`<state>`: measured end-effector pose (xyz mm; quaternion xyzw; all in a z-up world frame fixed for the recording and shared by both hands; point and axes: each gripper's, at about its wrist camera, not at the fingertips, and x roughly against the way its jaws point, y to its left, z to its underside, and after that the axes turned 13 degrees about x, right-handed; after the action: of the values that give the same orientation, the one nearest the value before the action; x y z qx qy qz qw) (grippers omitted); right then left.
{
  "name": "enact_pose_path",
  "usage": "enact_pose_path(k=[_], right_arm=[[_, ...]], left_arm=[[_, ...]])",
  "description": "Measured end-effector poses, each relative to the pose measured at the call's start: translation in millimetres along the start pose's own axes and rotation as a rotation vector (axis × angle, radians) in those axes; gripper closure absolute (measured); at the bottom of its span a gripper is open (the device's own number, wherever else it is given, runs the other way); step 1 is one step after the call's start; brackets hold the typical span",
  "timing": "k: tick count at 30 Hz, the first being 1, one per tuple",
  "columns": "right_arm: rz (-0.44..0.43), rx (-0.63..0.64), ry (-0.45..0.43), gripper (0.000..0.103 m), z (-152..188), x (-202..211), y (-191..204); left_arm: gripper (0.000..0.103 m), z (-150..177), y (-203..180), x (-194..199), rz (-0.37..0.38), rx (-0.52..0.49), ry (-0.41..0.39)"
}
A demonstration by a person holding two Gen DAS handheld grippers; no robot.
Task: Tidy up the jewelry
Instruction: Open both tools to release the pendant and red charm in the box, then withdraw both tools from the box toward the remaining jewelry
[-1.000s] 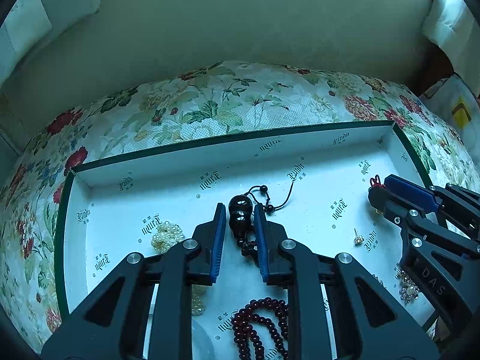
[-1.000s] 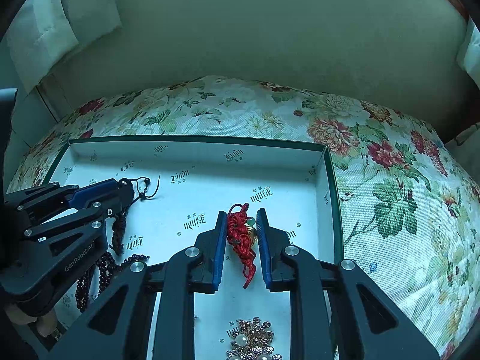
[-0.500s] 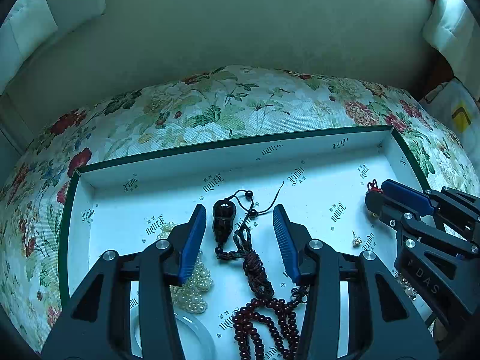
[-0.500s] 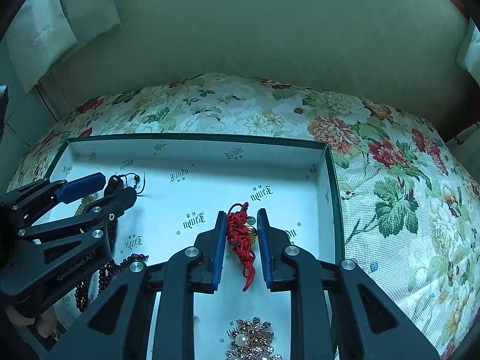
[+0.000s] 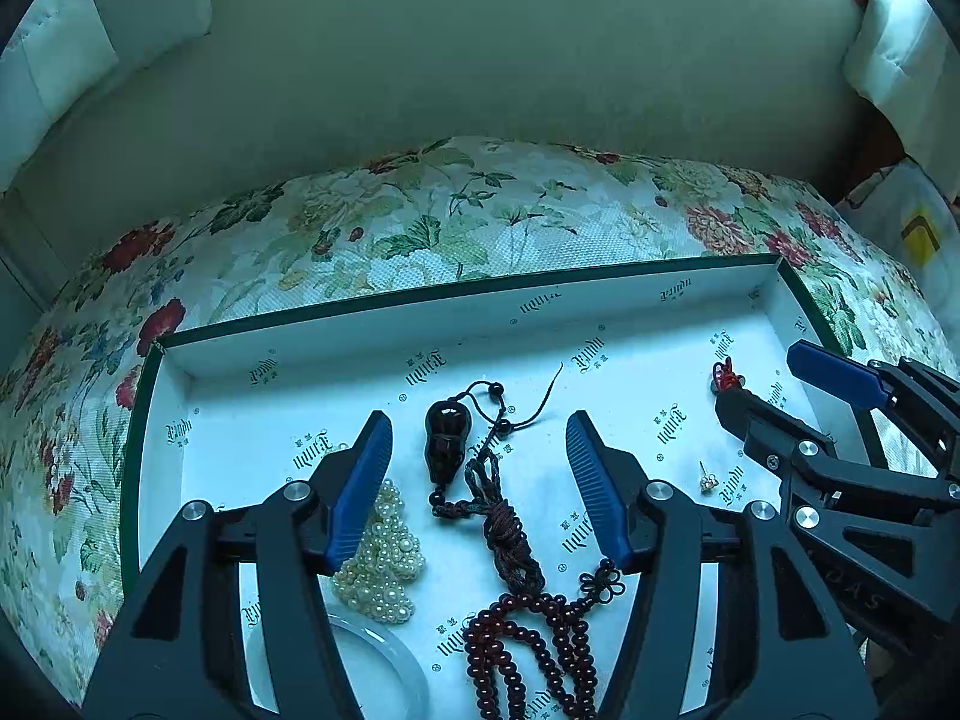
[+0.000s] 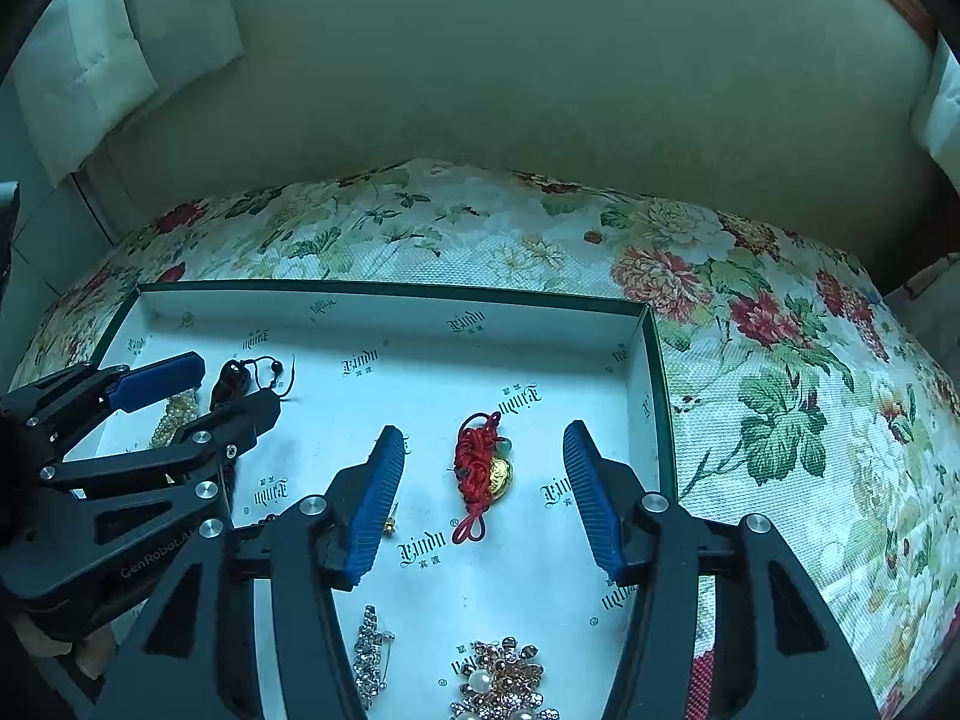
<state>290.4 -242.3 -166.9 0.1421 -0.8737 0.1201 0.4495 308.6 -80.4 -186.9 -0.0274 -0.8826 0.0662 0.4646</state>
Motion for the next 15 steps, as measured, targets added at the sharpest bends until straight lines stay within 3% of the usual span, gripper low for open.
enact_pose_path(k=[15], right_arm=[[0.022,-0.019,-0.043,0.048,4,22,0]], left_arm=[[0.029,3,3,26,0.002,0.0,-0.037]])
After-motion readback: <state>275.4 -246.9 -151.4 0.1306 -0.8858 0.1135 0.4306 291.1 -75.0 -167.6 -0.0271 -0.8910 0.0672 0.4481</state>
